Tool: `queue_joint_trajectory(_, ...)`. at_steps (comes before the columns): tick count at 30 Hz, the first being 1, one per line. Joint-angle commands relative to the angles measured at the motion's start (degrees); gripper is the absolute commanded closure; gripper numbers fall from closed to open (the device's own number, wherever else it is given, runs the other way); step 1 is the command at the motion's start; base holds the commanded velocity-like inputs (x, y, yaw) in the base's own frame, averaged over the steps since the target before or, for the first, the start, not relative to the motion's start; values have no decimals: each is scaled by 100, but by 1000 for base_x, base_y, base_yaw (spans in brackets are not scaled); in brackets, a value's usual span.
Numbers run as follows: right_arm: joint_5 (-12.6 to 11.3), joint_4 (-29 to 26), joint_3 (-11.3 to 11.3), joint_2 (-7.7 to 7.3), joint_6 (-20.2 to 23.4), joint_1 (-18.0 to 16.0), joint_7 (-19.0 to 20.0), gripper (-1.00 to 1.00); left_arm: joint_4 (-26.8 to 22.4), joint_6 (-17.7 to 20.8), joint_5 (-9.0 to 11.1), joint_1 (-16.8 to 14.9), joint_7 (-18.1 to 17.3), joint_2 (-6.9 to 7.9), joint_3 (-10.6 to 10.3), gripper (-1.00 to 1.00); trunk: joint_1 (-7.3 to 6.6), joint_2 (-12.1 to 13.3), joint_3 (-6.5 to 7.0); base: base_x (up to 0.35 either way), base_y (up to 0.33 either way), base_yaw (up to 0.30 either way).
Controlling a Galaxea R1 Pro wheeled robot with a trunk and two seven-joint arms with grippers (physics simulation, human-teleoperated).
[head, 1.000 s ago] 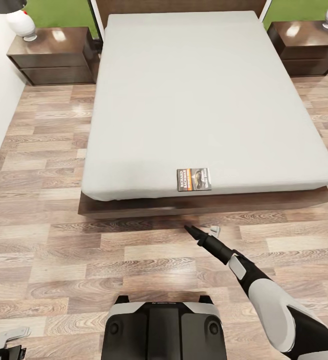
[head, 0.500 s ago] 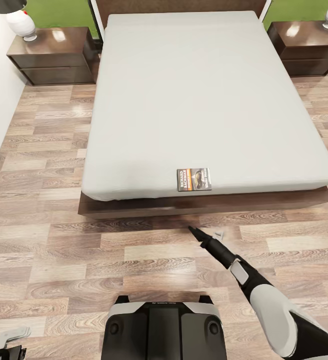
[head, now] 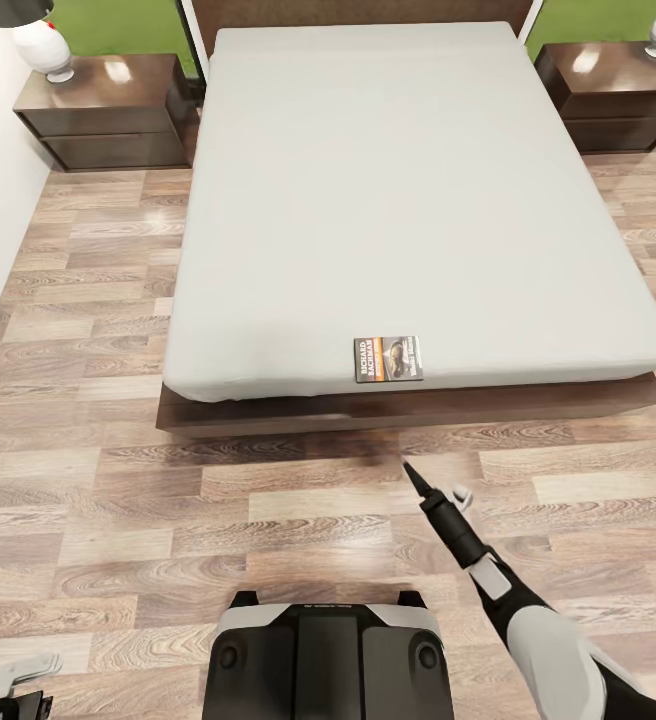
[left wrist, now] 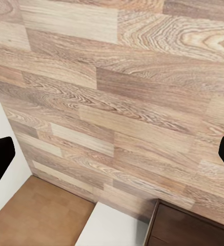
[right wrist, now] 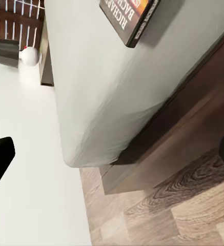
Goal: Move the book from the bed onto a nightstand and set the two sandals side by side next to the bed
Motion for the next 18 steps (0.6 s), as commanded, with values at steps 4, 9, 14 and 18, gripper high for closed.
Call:
queue_joint_trajectory(4, -125, 3, -26, -5, -26, 49, 10, -100, -13, 25, -59, -3, -26, -7, 48, -100, 3, -8, -6, 0, 0, 0)
queue_joint_trajectory(9, -436, 3, -35, -12, -21, 73, 13, -100, -13, 24, -67, -3, -7, -13, 48, -100, 3, -8, -6, 0, 0, 0)
queue_joint_trajectory(14, -687, -1, -23, 1, -6, 80, 23, -100, -13, 25, -70, -3, 2, -17, 48, -100, 3, -8, -6, 0, 0, 0)
queue_joint_trajectory(18, -762, -20, -19, 10, 20, 79, 33, -100, -13, 24, -70, -3, 76, -18, 48, -100, 3, -8, -6, 0, 0, 0)
